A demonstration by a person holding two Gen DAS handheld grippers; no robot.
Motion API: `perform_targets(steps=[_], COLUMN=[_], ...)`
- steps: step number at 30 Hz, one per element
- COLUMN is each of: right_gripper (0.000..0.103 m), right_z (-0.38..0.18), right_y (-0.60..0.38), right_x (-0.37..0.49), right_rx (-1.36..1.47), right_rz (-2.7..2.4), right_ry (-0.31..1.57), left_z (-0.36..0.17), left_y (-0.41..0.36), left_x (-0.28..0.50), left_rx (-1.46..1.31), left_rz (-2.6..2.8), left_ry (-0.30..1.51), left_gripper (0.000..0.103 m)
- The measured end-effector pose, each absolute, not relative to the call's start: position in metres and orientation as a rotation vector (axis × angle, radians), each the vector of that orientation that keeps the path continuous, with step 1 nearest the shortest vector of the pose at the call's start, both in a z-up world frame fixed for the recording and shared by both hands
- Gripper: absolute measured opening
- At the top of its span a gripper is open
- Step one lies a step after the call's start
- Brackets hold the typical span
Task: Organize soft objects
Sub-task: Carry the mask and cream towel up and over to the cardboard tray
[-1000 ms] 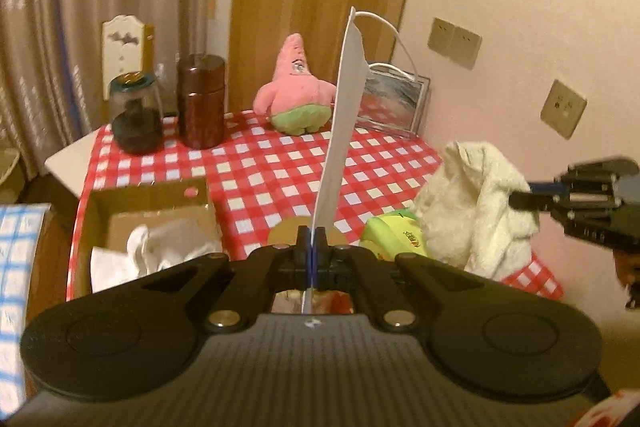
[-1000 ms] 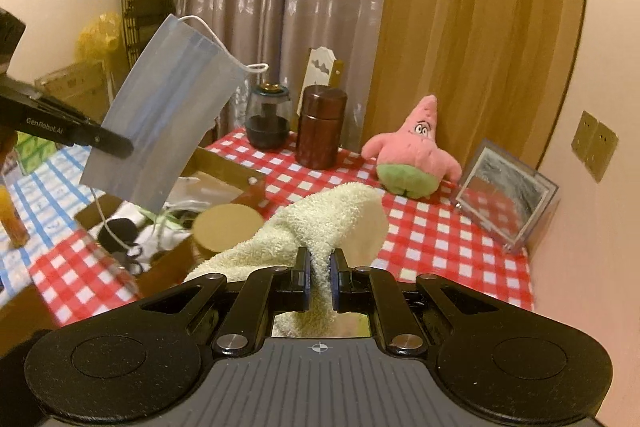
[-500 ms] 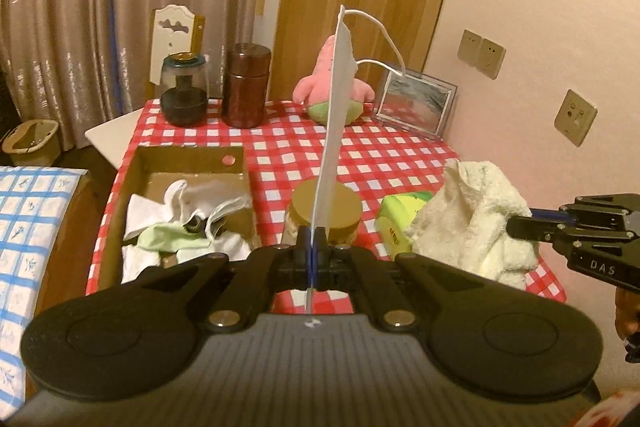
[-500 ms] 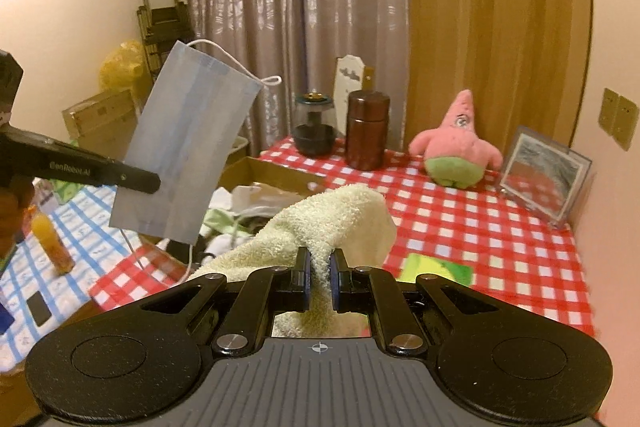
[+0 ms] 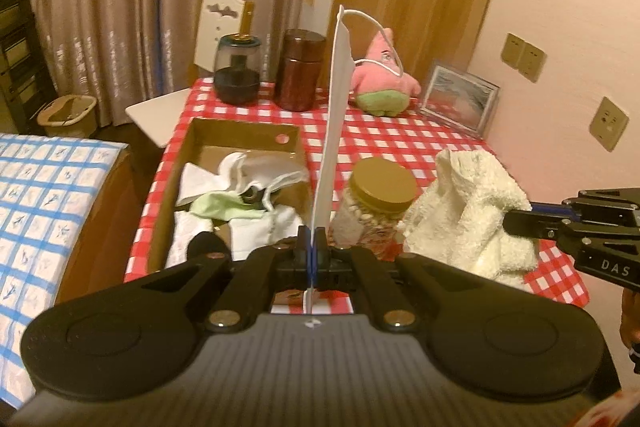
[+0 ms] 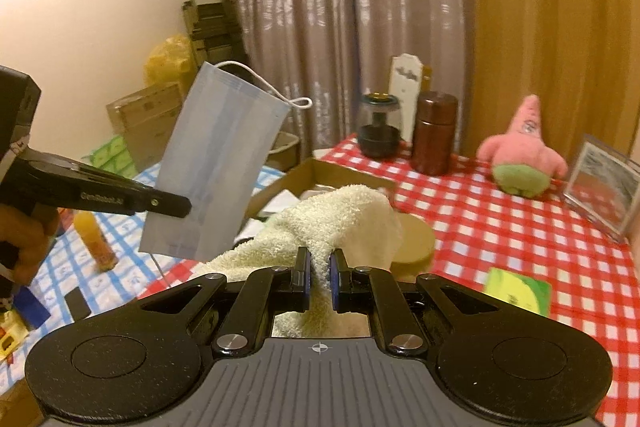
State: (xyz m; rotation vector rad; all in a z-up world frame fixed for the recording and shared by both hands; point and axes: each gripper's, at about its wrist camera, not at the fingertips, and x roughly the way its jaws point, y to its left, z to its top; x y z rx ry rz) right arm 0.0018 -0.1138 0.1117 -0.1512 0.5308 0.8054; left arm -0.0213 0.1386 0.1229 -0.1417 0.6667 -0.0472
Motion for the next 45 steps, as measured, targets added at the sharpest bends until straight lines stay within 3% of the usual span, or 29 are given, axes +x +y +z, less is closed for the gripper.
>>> perform_targets(steps=[22,30,45], right_gripper=[0.009,0.009,0.009], right_z=[0.138,0.115,0.034], right_y=[-0.019,-0.001,0.048], right_x=[0.094,0.127,0.113], right_rx=[0.066,0.176,-0.266], right_rz=[0.939,0.889,0.861], right_ry=[0.559,0.617,0.595], left_z=[0.110,0.098,0.034], left_y=[0.205,0.223,0.245], left_x=[0.023,0.055,0.111], left_rx=[-0.177,-0.158,-0.124], left_rz=[0.055,0.064,0.019], left_ry=[0.687,0.725,0.867], left_gripper=[0.001,0.001,0.001])
